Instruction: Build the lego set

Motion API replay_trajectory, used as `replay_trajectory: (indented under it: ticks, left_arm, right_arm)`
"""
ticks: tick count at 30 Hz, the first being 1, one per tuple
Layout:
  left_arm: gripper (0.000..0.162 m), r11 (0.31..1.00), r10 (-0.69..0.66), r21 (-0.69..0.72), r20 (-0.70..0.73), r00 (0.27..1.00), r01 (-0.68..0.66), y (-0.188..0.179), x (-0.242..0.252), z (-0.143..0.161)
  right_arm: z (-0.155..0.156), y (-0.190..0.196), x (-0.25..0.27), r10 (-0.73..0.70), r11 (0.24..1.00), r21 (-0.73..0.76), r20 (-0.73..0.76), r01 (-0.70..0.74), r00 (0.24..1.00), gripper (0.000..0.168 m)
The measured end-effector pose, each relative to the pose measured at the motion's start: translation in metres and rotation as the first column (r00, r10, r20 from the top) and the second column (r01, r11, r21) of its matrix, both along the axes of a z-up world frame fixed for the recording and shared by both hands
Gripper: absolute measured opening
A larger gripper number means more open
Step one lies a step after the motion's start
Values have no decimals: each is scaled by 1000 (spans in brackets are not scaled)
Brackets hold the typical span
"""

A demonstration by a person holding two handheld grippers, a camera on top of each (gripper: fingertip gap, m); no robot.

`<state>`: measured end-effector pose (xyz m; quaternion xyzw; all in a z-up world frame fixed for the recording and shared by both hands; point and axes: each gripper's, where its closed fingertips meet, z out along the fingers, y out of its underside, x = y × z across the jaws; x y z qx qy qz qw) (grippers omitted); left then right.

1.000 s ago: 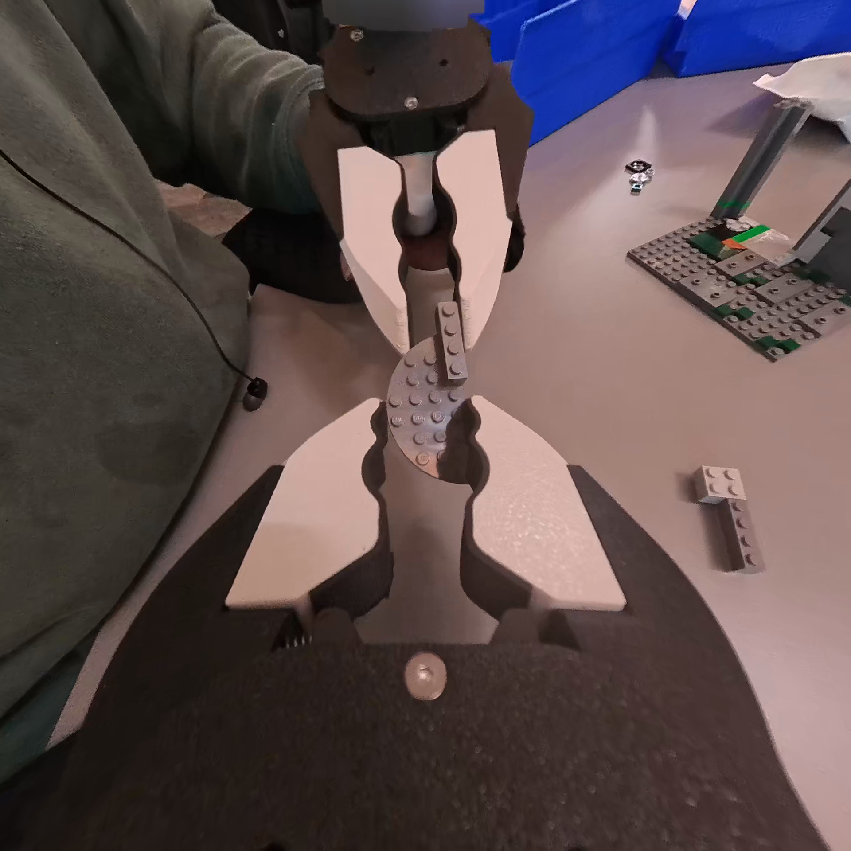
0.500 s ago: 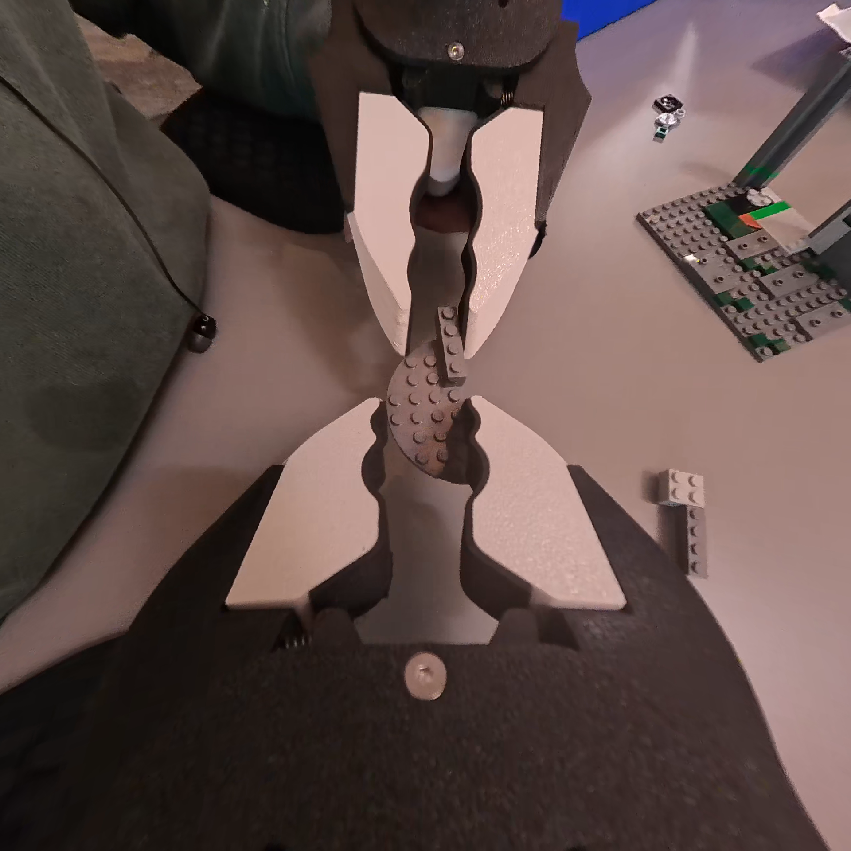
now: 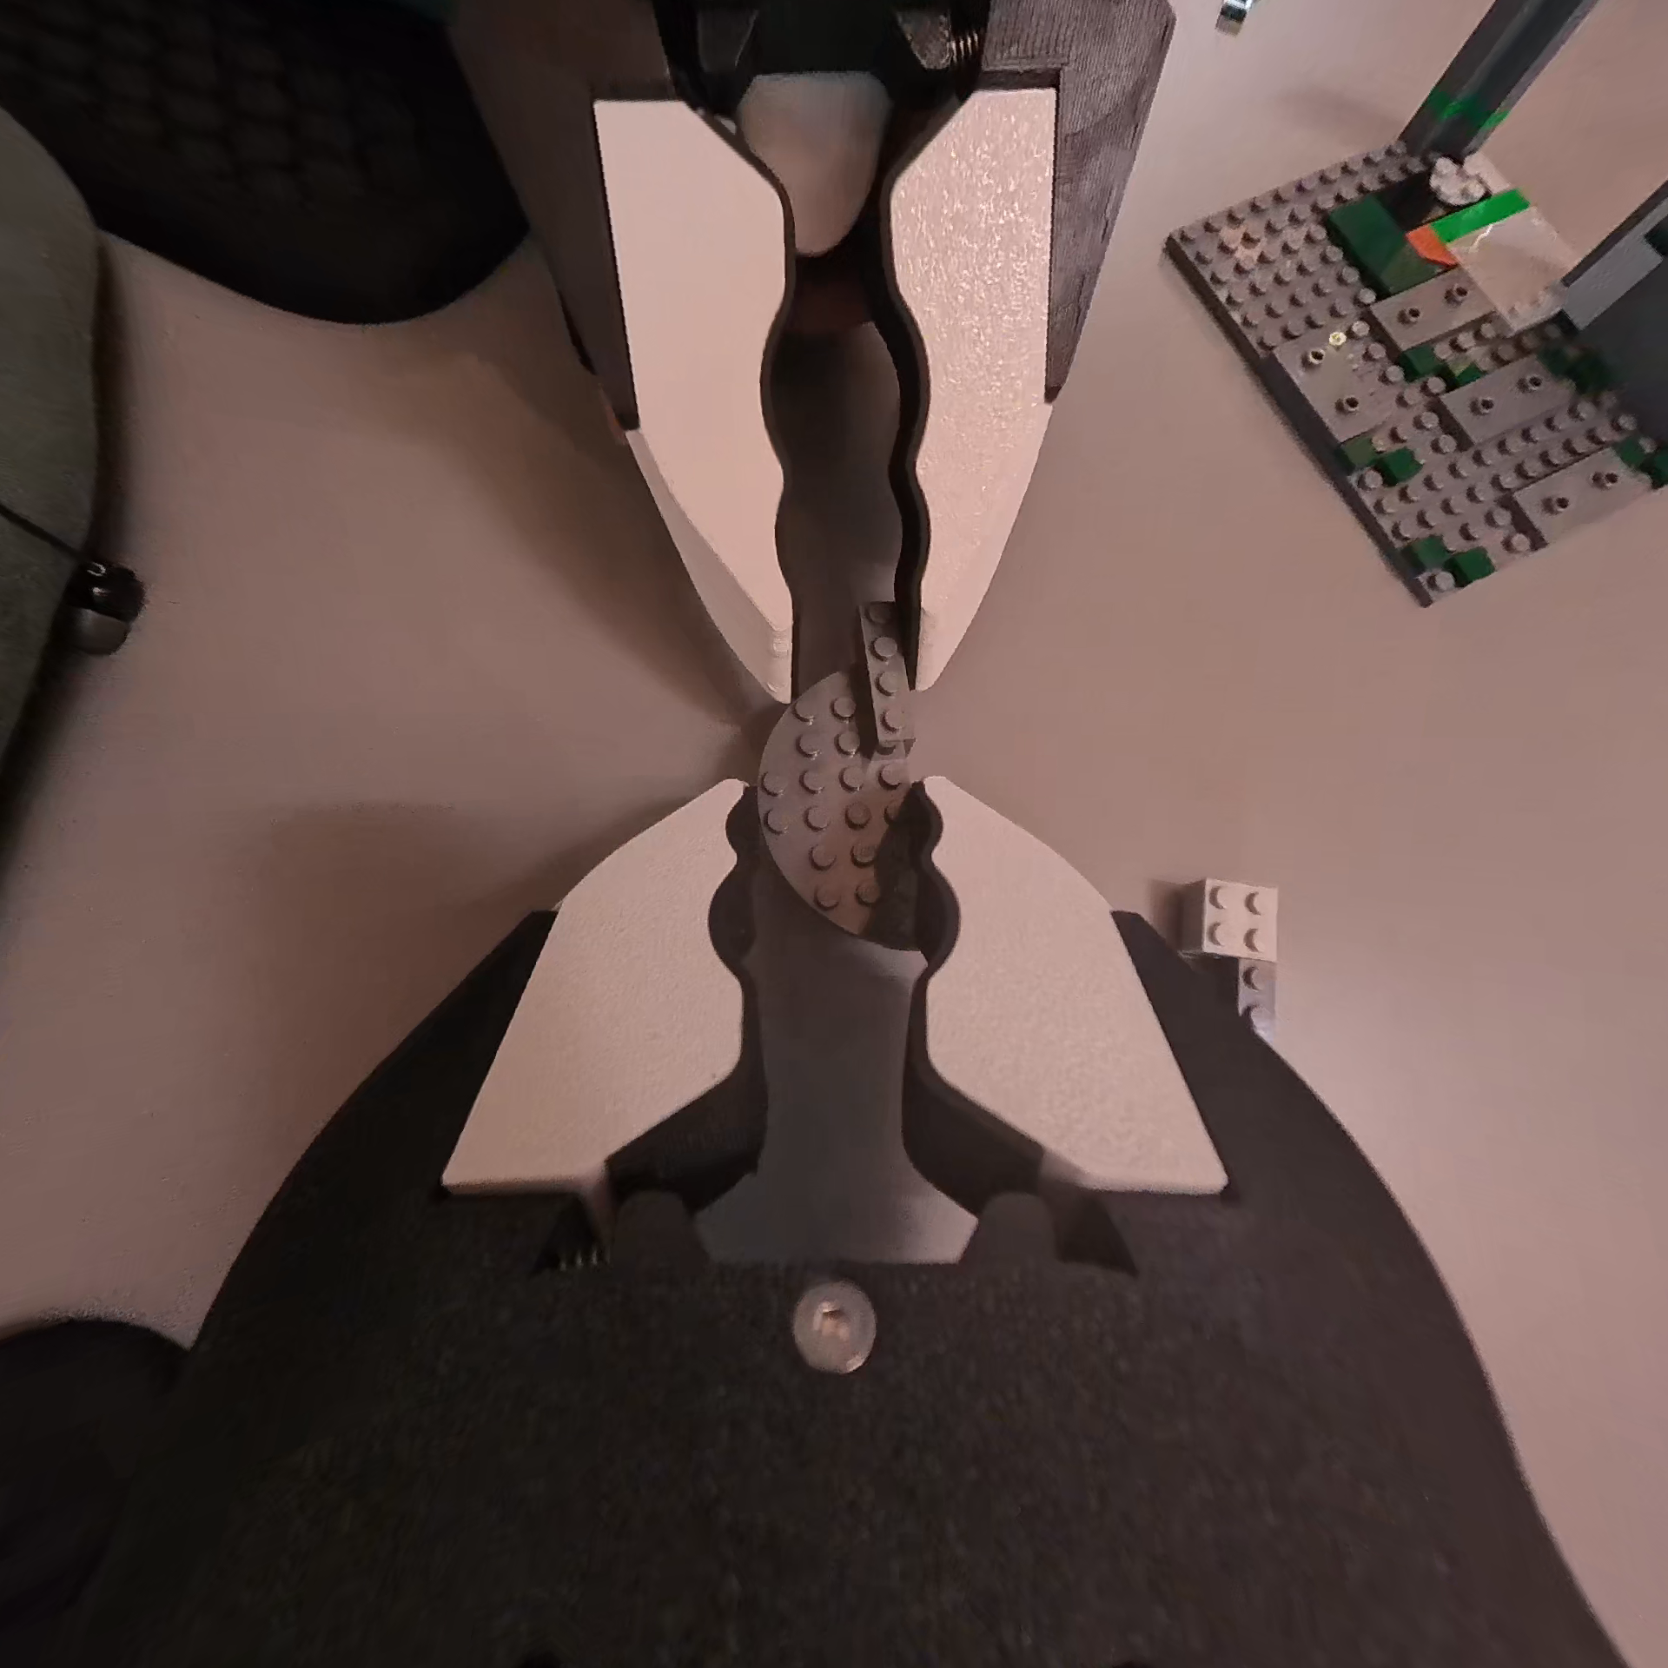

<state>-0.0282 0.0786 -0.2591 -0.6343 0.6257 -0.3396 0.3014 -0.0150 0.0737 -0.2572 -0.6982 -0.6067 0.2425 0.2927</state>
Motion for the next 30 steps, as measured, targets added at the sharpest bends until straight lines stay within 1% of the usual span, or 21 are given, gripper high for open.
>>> replay_trajectory:
  ticks: [9, 21, 30]
  left_arm:
    - [25, 1000, 28, 6, -1, 1000, -28, 3, -3, 3]
    - [23, 997, 75, -10, 48, 996, -75, 4, -2, 10]
    - [25, 996, 89, -9, 54, 995, -89, 3, -1, 7]
  right_arm:
    - [-9, 0, -3, 21, 1000, 3, 47, -21, 999, 32]
    - [-16, -3, -1, 26, 999, 20, 54, -27, 998, 32]
    - [-6, -5, -3, -2, 1000, 25, -8, 2, 1000, 48]
